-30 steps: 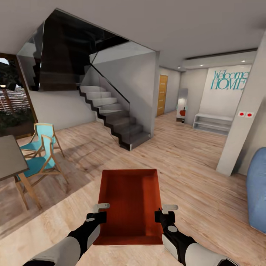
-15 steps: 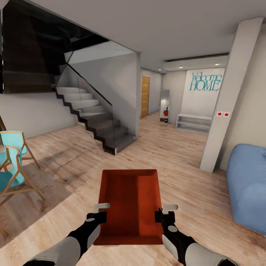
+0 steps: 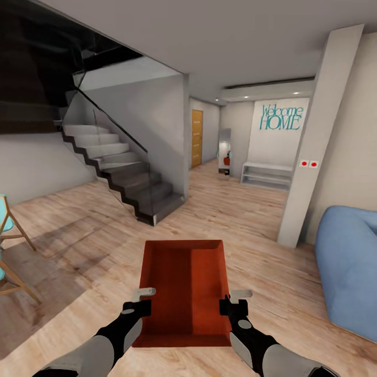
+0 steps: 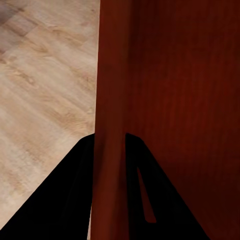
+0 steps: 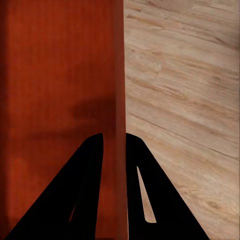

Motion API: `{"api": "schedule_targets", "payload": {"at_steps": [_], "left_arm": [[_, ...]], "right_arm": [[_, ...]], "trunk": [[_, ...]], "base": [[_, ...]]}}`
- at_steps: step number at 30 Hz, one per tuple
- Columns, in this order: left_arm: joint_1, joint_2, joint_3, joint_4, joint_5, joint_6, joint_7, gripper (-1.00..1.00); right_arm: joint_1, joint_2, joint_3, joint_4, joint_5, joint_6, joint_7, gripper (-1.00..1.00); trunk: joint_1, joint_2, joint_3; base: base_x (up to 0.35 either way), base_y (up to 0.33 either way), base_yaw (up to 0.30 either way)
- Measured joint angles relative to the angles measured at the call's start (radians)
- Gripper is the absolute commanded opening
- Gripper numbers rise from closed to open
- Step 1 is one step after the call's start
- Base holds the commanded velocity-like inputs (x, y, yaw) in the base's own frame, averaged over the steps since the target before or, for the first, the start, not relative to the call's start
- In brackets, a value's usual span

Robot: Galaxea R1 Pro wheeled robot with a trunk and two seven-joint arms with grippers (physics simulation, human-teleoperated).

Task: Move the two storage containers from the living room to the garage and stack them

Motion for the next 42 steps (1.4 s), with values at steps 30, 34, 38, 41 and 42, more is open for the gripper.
{"api": "schedule_targets", "payload": {"at_steps": [30,34,38,41,42], "left_arm": [[0.0,0.001,-0.001,-0.001,0.0,0.0,-0.001,-1.0],[0.0,0.002,-0.004,-0.001,0.003,0.0,-0.002,-1.0],[0.0,0.003,-0.006,-0.001,0.005,0.0,-0.002,-1.0],[0.0,0.003,-0.006,0.0,0.005,0.0,-0.002,-1.0],[0.0,0.003,-0.005,0.0,0.005,0.0,-0.002,-1.0]], "right_arm": [[0.0,0.001,0.002,0.001,-0.003,-0.003,-0.002,-1.0],[0.0,0.002,0.007,0.0,-0.005,-0.002,-0.007,-1.0],[0.0,0.002,0.01,-0.001,-0.007,-0.002,-0.008,-1.0],[0.001,0.003,0.009,-0.001,-0.006,-0.002,-0.009,-1.0],[0.0,0.002,0.01,-0.001,-0.007,-0.001,-0.008,-1.0]], "trunk": [[0.0,0.0,0.005],[0.0,0.0,0.005],[0.0,0.0,0.005],[0.0,0.0,0.005],[0.0,0.0,0.006]], "base": [[0.321,0.0,0.0],[0.321,0.0,0.0],[0.321,0.0,-0.004],[0.321,0.0,-0.11],[0.321,0.0,-0.194]]}}
